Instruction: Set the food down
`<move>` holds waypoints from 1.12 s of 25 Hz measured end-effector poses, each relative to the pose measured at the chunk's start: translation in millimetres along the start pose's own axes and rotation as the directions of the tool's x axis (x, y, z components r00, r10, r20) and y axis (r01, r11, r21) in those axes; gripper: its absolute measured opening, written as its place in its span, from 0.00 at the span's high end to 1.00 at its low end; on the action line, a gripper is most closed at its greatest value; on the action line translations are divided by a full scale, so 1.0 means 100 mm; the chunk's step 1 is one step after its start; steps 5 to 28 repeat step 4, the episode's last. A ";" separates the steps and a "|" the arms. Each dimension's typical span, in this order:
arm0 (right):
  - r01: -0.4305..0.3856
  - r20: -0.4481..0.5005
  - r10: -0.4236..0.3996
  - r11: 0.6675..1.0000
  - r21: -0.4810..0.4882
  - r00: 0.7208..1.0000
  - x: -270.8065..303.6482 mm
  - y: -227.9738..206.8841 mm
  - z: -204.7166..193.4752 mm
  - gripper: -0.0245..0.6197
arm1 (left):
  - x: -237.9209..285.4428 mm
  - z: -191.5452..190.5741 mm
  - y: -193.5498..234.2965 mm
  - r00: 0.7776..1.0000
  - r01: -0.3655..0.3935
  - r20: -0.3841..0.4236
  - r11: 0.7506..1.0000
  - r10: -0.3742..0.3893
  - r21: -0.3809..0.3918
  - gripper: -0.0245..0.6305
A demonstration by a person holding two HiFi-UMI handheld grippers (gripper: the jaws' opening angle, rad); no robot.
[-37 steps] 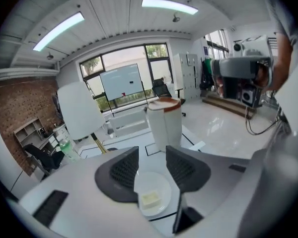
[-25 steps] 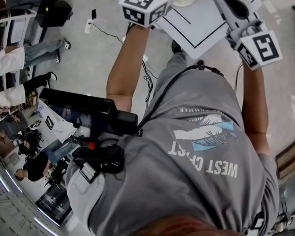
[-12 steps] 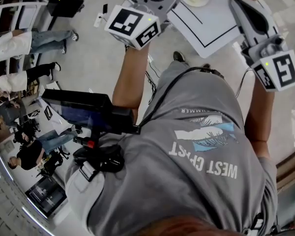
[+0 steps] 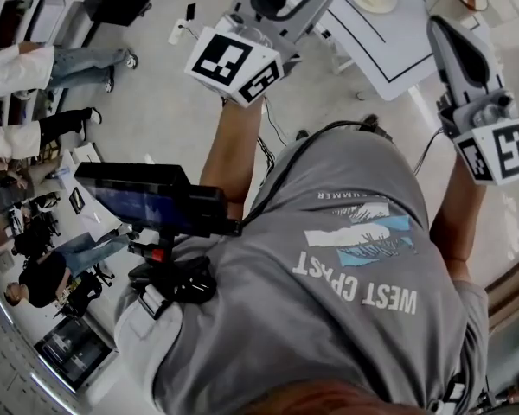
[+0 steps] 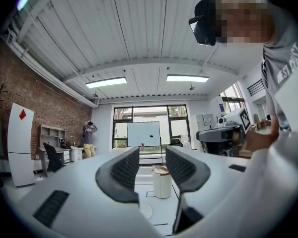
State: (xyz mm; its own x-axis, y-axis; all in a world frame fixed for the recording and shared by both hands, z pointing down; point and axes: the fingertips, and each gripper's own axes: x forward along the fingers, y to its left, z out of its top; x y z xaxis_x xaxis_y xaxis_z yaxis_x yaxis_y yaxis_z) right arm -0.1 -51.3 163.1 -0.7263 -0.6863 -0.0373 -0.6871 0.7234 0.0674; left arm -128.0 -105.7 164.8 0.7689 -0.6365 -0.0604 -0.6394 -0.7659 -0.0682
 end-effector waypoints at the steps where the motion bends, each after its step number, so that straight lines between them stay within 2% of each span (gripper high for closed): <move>1: 0.009 -0.006 -0.009 1.000 0.006 1.000 0.06 0.11 0.07 0.95 | -0.12 0.06 0.05 1.000 0.007 -0.003 1.000 -0.007 -0.005 0.70; 4: 0.036 -0.022 -0.035 0.999 0.027 0.999 0.23 0.44 0.21 0.95 | -0.48 0.19 0.18 0.999 0.036 -0.019 0.999 -0.036 -0.012 0.70; 28: 0.036 -0.022 -0.035 0.999 0.027 0.999 0.23 0.44 0.21 0.95 | -0.48 0.19 0.18 0.999 0.036 -0.019 0.999 -0.036 -0.012 0.70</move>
